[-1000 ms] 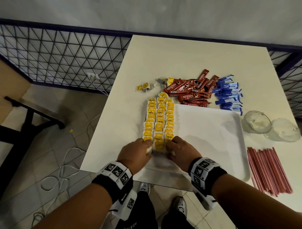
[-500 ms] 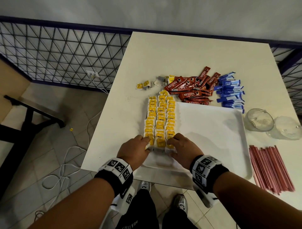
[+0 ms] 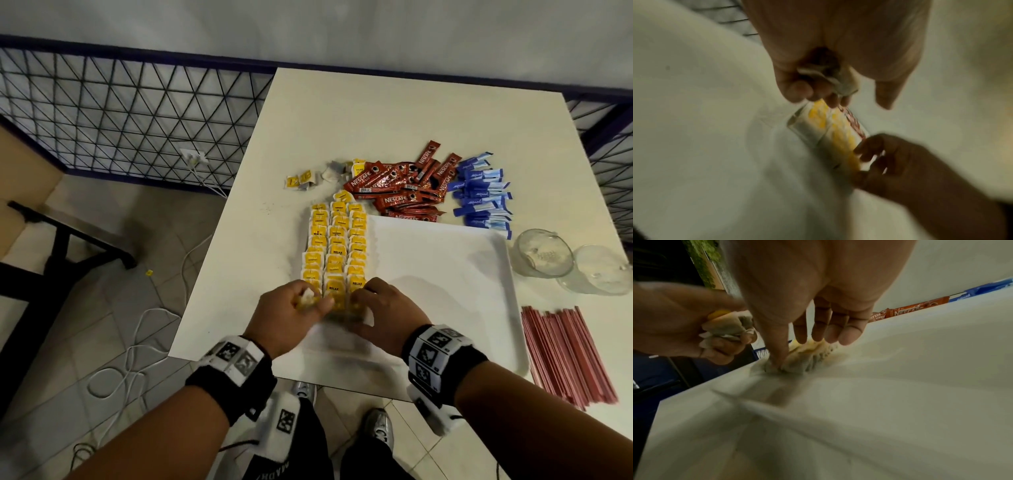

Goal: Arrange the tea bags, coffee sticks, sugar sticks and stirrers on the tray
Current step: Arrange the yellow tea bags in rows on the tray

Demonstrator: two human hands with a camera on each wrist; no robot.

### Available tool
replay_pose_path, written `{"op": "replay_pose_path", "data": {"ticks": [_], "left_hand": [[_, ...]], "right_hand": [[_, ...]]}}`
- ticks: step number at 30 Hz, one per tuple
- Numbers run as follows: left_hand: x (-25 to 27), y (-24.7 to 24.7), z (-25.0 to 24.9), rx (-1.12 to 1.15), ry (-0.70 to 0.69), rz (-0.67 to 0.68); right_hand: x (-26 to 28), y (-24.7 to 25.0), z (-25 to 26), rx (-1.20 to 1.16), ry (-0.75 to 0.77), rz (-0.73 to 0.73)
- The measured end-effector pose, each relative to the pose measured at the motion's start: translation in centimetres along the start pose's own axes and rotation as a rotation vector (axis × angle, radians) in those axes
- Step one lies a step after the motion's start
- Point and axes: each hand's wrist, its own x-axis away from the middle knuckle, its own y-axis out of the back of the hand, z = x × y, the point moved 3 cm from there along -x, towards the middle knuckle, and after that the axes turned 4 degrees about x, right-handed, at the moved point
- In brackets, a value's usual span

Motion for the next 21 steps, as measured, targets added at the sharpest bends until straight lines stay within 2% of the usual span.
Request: {"op": "replay_pose_path", "data": {"ticks": [2,3,5,8,11,14,21], "left_hand": [[0.4,-0.4,-0.7,0.713,0.331,0.133],[0.6,-0.6,-1.2,0.957,0.458,0.214],[0.8,-0.6,-1.6,1.163,0.524,0.341],[0.7,-0.7,-2.0,1.204,0.473,0.432],[0.8,-1.0,-3.1,1.112,0.437,0.446],[0.9,-1.2,-4.5,1.037,0.395,0.458],[0.5,-1.2,-5.1,1.115,0.366,0.440]], "right_hand": [[0.1,1.3,0.5,-0.106,0.039,-0.107],[0.0,2.1,0.9,-0.167,0.056,-0.165],[-0.3,3.8,1.7,-0.237,0.090,-0.250],[-0.9,5.8,3.3,-0.264,0.198,-0.289],[-1.3,6.7,4.9,-0.248,0.295,-0.210],[-1.7,6.8,5.3,-0.147,0.283,-0.084],[-1.1,7.6,4.6,-0.090,0.293,-0.039]]}}
